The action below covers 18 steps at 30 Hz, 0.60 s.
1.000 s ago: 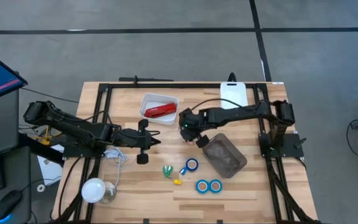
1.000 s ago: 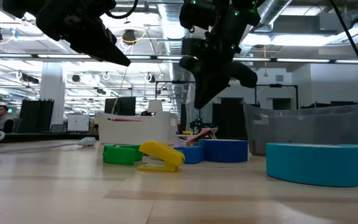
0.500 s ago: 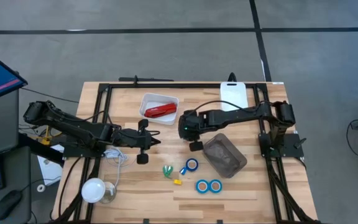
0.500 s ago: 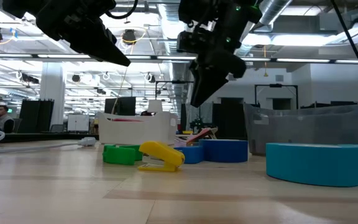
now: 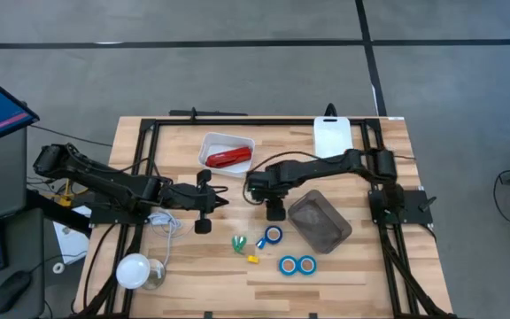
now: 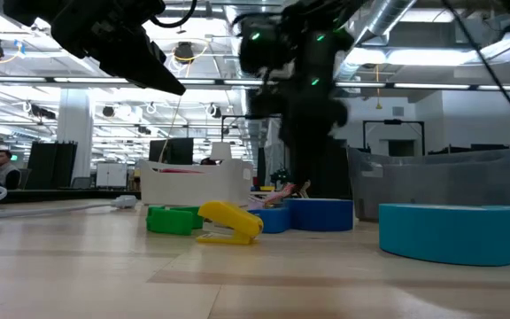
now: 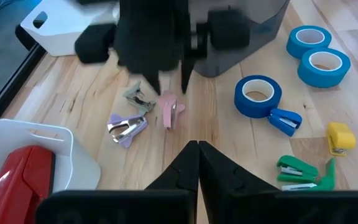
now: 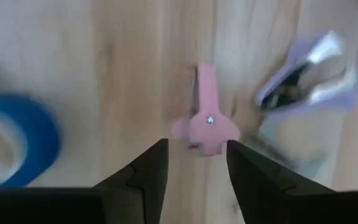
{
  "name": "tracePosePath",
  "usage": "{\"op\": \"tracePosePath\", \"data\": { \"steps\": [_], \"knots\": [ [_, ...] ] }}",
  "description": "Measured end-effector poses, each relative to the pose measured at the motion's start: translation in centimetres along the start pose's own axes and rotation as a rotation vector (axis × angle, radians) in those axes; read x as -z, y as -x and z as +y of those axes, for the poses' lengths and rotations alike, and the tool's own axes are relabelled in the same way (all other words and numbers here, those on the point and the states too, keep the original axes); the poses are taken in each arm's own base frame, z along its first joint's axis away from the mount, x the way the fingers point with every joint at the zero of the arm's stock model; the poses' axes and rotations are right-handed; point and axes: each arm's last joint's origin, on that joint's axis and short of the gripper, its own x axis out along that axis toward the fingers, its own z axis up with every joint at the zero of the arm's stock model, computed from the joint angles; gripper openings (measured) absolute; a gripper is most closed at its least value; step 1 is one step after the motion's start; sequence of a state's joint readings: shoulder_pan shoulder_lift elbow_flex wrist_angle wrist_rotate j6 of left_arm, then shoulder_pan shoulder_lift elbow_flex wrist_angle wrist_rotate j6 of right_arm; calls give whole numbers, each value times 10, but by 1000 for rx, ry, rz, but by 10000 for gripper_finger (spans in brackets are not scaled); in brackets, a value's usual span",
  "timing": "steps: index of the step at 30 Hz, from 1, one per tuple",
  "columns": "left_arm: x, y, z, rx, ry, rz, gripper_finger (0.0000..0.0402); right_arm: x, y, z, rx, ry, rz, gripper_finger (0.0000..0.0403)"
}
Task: Pick and place Stapler, Stapler remover, tape
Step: Put the pink staple remover into the right white bin
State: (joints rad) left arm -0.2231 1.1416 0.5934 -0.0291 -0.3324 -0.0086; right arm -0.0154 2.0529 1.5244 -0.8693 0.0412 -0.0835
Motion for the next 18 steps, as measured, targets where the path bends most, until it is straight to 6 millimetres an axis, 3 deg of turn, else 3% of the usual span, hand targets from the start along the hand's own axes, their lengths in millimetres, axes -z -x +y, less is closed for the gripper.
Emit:
{"op": "tracePosePath", "data": {
  "steps": [2,7,13,18],
  "knots": [
    [0,0,0,1,0,1,2,-4,-4,-1,40,26,49,151],
    [2,0,0,1,2,15,2,-17,-2,-6,61,44,-29,150],
    [2,0,0,3,0,22,2,-13,2,-7,-71,4,-20,154],
    [4,0,0,4,-1,24,2,-14,2,-1,-84,16,-21,159]
  ]
}}
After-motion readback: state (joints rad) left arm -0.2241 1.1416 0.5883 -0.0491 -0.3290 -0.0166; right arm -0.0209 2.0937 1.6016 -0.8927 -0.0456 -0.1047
